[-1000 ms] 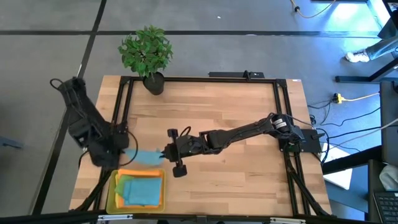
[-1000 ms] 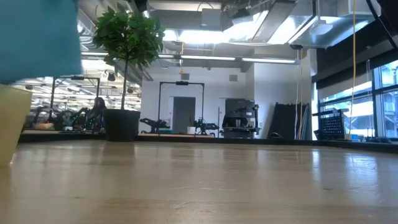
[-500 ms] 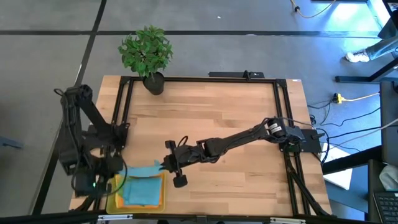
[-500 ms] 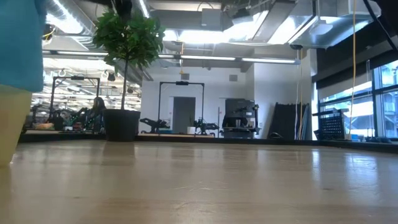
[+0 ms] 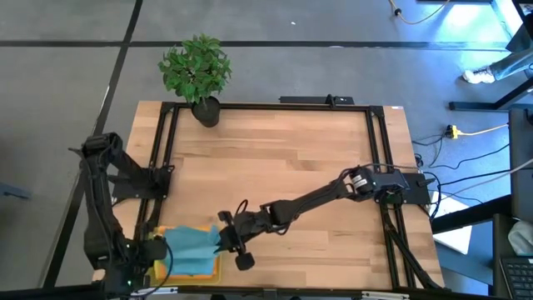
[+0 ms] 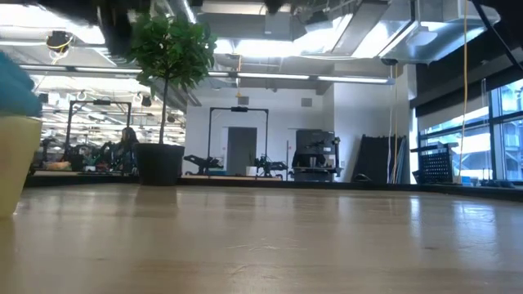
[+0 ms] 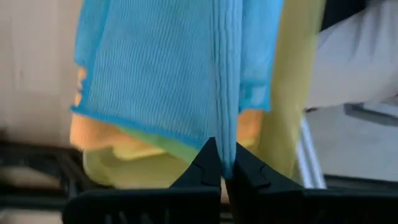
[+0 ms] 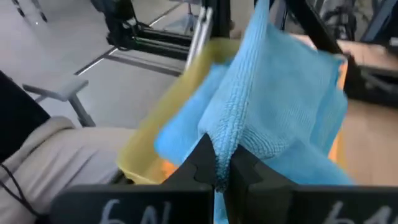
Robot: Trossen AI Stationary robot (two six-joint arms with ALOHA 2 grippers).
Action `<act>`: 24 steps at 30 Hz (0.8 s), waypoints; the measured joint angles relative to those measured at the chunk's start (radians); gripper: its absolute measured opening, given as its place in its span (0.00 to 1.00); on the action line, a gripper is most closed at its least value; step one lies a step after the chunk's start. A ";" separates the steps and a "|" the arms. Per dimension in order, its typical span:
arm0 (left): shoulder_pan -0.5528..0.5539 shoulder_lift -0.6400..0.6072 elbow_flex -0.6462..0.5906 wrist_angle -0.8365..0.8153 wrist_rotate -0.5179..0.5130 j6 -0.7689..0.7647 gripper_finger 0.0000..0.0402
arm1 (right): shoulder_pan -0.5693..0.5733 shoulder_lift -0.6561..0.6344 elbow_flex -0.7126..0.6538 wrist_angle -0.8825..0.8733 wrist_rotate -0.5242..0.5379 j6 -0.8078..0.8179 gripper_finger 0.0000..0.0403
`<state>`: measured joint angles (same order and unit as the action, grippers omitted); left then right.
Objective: Fold microfiber towels
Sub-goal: Put the folded blue microfiber cloth into the yellow bin
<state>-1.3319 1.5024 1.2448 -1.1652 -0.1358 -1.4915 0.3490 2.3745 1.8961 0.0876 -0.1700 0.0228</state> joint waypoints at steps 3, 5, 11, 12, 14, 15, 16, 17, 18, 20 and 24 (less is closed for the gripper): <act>-0.005 0.015 -0.001 0.000 0.031 -0.026 0.00 | -0.007 0.016 -0.001 -0.007 -0.011 0.019 0.02; -0.014 0.016 -0.001 0.014 0.110 -0.049 0.00 | -0.008 0.013 -0.002 -0.025 -0.036 0.025 0.03; -0.023 0.017 -0.001 0.045 0.076 -0.071 0.00 | -0.003 0.013 -0.002 0.008 -0.083 0.002 0.15; -0.024 0.017 -0.001 0.044 0.075 -0.072 0.00 | -0.003 0.013 -0.001 0.005 -0.083 -0.002 0.17; -0.025 0.017 -0.001 0.044 0.061 -0.070 0.03 | -0.001 0.013 -0.002 0.006 -0.083 -0.005 0.24; -0.028 0.017 -0.001 0.044 0.045 -0.065 0.04 | 0.000 0.013 -0.002 0.007 -0.083 -0.005 0.27; -0.028 0.015 -0.001 0.045 0.028 -0.049 0.06 | 0.002 0.013 -0.002 0.009 -0.083 -0.005 0.31; -0.028 0.011 -0.001 0.047 0.009 -0.033 0.08 | 0.004 0.013 -0.002 0.011 -0.083 -0.007 0.35; -0.027 0.006 -0.001 0.048 -0.019 -0.017 0.10 | 0.005 0.013 -0.002 0.010 -0.083 -0.010 0.39; -0.027 -0.006 -0.001 0.047 -0.092 0.018 0.14 | 0.006 0.013 -0.002 0.006 -0.083 -0.017 0.46; -0.019 -0.029 -0.001 0.044 -0.237 0.088 0.20 | 0.005 -0.002 -0.002 -0.009 -0.083 -0.050 0.57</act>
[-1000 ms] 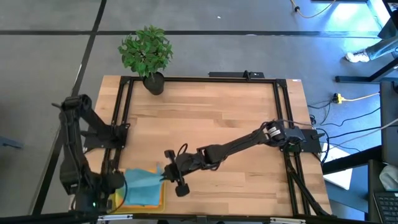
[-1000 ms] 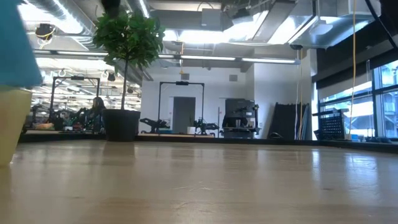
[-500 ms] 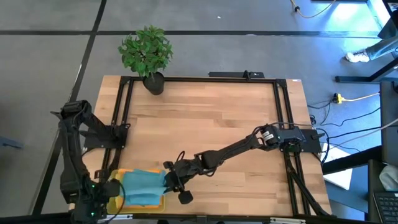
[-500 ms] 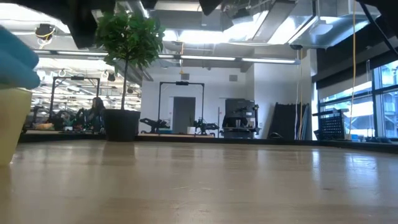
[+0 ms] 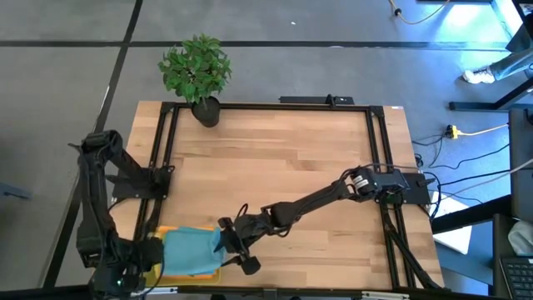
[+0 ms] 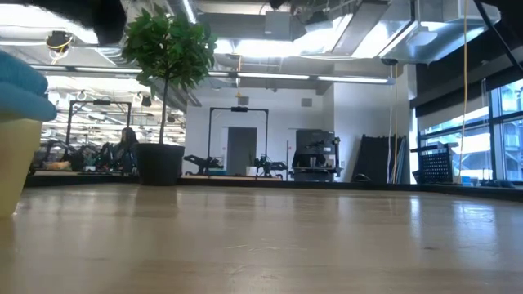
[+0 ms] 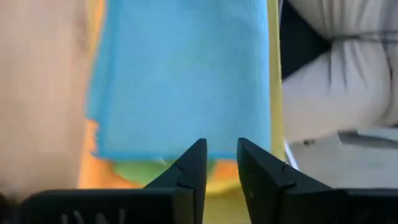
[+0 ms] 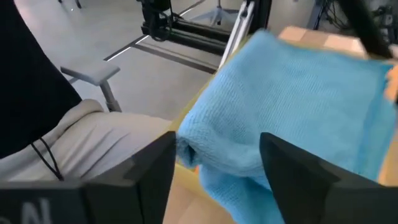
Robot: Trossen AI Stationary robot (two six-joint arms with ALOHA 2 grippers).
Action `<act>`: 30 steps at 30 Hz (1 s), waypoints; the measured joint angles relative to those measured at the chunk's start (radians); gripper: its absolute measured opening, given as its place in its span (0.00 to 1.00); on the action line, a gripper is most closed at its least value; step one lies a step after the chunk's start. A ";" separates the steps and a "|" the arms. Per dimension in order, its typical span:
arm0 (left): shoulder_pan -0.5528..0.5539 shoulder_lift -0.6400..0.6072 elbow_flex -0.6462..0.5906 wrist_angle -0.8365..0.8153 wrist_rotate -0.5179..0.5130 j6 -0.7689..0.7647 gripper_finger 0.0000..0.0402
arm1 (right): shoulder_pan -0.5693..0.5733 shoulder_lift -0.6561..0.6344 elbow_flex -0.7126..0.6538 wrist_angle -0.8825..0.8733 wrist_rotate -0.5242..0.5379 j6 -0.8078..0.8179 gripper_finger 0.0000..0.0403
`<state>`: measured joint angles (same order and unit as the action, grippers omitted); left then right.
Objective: Fold microfiber towels
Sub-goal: Put the folded blue microfiber cloth into the yellow bin
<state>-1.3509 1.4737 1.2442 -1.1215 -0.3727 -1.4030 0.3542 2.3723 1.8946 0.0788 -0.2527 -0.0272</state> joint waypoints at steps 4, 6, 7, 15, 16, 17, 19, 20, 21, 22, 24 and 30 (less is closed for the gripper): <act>0.021 -0.011 0.000 -0.043 -0.177 0.054 0.21 | -0.001 -0.061 0.000 -0.046 -0.001 -0.042 0.60; 0.031 -0.009 -0.013 -0.040 -0.265 0.088 0.21 | 0.001 -0.096 0.002 -0.092 0.022 -0.061 0.59; 0.039 -0.009 -0.028 -0.028 -0.295 0.105 0.21 | 0.005 -0.112 0.002 -0.133 0.050 -0.073 0.58; 0.115 -0.007 -0.271 0.326 -0.381 0.214 0.21 | 0.037 -0.173 0.001 -0.238 0.179 -0.135 0.46; 0.122 -0.007 -0.307 0.400 -0.385 0.240 0.21 | 0.037 -0.173 0.001 -0.241 0.179 -0.135 0.44; 0.129 -0.007 -0.342 0.479 -0.379 0.268 0.21 | 0.038 -0.173 -0.002 -0.242 0.178 -0.134 0.43; 0.139 -0.007 -0.403 0.603 -0.337 0.311 0.20 | 0.037 -0.173 -0.009 -0.244 0.179 -0.130 0.40; 0.140 -0.007 -0.426 0.641 -0.311 0.310 0.19 | 0.037 -0.173 -0.011 -0.247 0.180 -0.124 0.39; 0.140 -0.007 -0.446 0.662 -0.290 0.300 0.19 | 0.037 -0.173 -0.013 -0.249 0.180 -0.120 0.39; 0.139 -0.007 -0.462 0.670 -0.270 0.276 0.18 | 0.036 -0.173 -0.014 -0.253 0.181 -0.116 0.38; 0.139 -0.007 -0.481 0.665 -0.232 0.226 0.17 | 0.036 -0.177 -0.014 -0.259 0.182 -0.118 0.37; 0.140 -0.019 -0.477 0.655 -0.188 0.256 0.15 | 0.037 -0.206 -0.014 -0.263 0.182 -0.131 0.37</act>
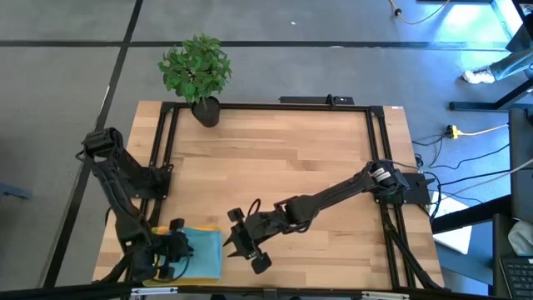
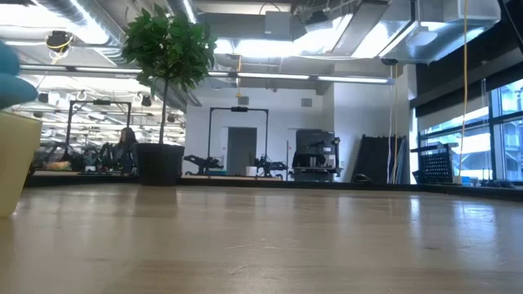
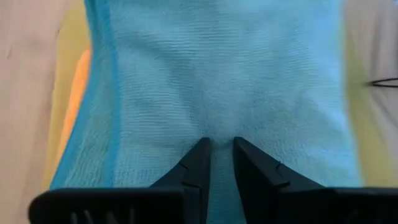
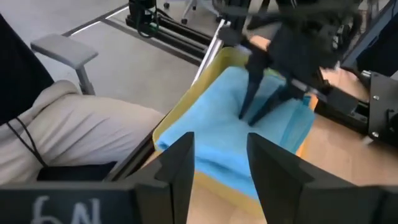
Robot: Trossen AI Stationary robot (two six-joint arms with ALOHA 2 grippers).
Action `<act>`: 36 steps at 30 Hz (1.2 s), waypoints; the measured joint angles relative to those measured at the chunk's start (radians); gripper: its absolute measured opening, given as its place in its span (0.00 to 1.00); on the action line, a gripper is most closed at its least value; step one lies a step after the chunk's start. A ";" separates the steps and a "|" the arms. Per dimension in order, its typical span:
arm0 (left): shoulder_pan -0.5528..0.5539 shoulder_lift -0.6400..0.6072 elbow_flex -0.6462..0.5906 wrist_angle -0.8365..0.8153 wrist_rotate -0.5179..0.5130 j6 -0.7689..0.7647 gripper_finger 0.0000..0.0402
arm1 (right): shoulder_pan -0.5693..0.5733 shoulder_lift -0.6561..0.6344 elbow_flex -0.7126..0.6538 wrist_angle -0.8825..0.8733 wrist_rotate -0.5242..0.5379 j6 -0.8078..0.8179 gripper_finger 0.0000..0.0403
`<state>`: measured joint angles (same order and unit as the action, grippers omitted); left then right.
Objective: Fold microfiber towels
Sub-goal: Put the folded blue microfiber cloth into the yellow bin, then return to Home Position
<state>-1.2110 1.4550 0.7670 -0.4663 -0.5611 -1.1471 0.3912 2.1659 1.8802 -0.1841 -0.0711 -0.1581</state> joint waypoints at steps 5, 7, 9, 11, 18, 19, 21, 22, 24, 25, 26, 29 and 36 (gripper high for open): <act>-0.001 -0.074 0.068 -0.005 -0.102 0.151 0.15 | 0.008 -0.035 -0.002 0.014 0.006 -0.009 0.37; -0.009 -0.115 0.099 -0.007 -0.201 0.232 0.15 | 0.022 -0.060 0.000 0.025 0.030 -0.045 0.37; -0.031 -0.155 0.117 -0.007 -0.328 0.329 0.15 | 0.037 -0.083 -0.001 0.019 0.060 -0.087 0.37; -0.054 -0.193 0.118 -0.010 -0.421 0.420 0.15 | 0.045 -0.115 -0.026 0.010 0.090 -0.114 0.37; 0.024 -0.314 0.009 -0.010 -0.438 0.585 0.07 | -0.004 -0.300 -0.357 0.195 0.213 -0.088 0.37; 0.062 -0.335 -0.016 -0.006 -0.421 0.585 0.05 | -0.016 -0.332 -0.429 0.257 0.213 -0.079 0.37; 0.149 -0.384 -0.073 0.024 -0.373 0.591 0.01 | -0.041 -0.404 -0.572 0.381 0.213 -0.055 0.37; 0.193 -0.409 -0.103 0.066 -0.355 0.614 0.01 | -0.053 -0.442 -0.643 0.440 0.213 -0.051 0.37; 0.287 -0.463 -0.172 0.217 -0.289 0.727 0.01 | -0.077 -0.511 -0.779 0.570 0.213 -0.036 0.37; 0.335 -0.487 -0.209 0.321 -0.234 0.809 0.01 | -0.089 -0.546 -0.847 0.619 0.214 -0.029 0.37; 0.389 -0.510 -0.248 0.442 -0.159 0.897 0.00 | -0.101 -0.577 -0.909 0.672 0.227 -0.015 0.37; 0.556 -0.564 -0.344 0.726 0.120 1.128 0.00 | -0.129 -0.679 -1.075 0.808 0.288 0.017 0.37; 0.922 -0.674 -0.422 0.854 0.349 1.213 0.00 | -0.156 -0.912 -1.408 1.036 0.276 -0.031 0.34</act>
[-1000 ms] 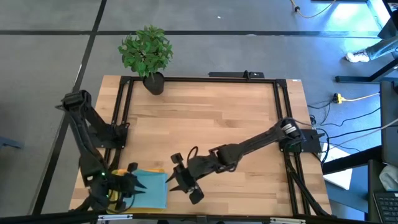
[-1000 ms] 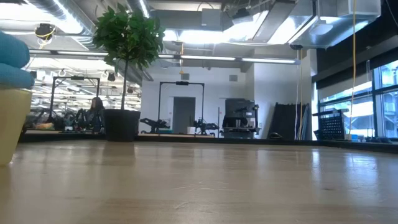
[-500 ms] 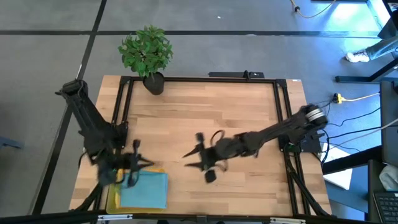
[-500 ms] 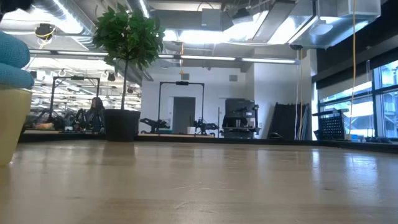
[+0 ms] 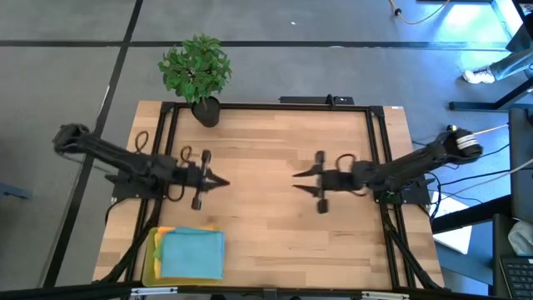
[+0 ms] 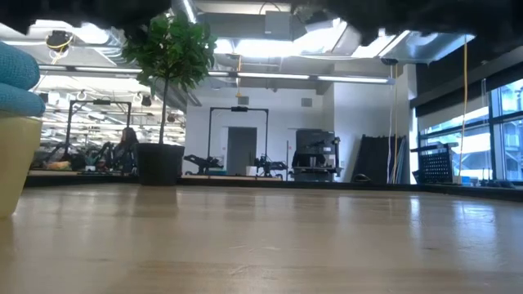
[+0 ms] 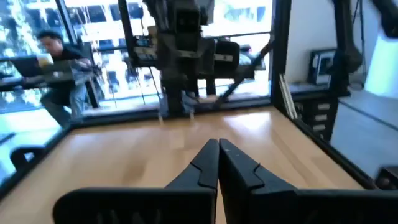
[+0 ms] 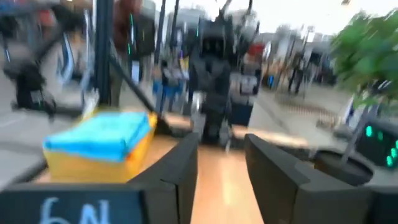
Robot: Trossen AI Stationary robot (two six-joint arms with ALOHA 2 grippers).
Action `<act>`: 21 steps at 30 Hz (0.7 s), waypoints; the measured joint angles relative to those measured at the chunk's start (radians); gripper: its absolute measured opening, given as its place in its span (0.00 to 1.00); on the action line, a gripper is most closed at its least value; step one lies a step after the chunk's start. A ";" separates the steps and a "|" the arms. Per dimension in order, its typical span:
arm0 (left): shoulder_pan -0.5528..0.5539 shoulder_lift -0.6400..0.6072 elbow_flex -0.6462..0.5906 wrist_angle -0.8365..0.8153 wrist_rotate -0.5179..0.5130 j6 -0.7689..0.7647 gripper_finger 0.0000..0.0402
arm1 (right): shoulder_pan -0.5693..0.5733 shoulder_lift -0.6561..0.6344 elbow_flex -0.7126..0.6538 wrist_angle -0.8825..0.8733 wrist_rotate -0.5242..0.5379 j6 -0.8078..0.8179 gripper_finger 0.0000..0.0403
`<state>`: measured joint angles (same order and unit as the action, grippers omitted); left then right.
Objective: Fold microfiber towels
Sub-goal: Return to Home Position
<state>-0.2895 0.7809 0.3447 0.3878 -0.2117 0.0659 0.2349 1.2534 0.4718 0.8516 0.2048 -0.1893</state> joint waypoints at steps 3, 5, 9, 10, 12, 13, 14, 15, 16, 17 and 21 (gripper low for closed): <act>0.105 -0.070 0.000 -0.020 0.109 0.047 0.00 | -0.008 -0.118 -0.133 0.123 0.023 -0.010 0.27; 0.154 -0.124 0.000 -0.021 0.151 0.073 0.01 | -0.028 -0.204 -0.202 0.127 0.096 -0.014 0.20; 0.225 -0.205 0.000 -0.093 0.156 0.075 0.00 | -0.116 -0.362 -0.254 -0.058 0.209 0.057 0.04; 0.237 -0.222 0.000 -0.129 0.158 0.075 0.00 | -0.136 -0.395 -0.254 -0.133 0.198 0.057 0.02; 0.255 -0.261 0.000 -0.221 0.175 0.076 0.00 | -0.172 -0.467 -0.255 -0.256 0.138 0.057 0.02; 0.262 -0.286 0.000 -0.258 0.187 0.077 0.01 | -0.184 -0.501 -0.255 -0.290 0.109 0.064 0.03; 0.267 -0.319 0.000 -0.293 0.201 0.077 0.01 | -0.191 -0.543 -0.255 -0.326 0.083 0.072 0.02; 0.267 -0.358 0.000 -0.314 0.215 0.076 0.00 | -0.196 -0.583 -0.255 -0.364 0.065 0.075 0.02; 0.266 -0.393 0.000 -0.323 0.227 0.076 0.00 | -0.196 -0.623 -0.255 -0.398 0.059 0.076 0.01; 0.264 -0.427 0.000 -0.337 0.232 0.076 0.00 | -0.192 -0.665 -0.255 -0.436 0.058 0.075 0.01; 0.261 -0.558 -0.011 -0.370 0.230 0.075 0.00 | -0.178 -0.825 -0.255 -0.597 0.056 0.056 0.02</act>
<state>-0.0288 0.2232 0.3341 0.0181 0.0185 0.1410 0.0567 0.4287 0.2169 0.2546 0.2606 -0.1336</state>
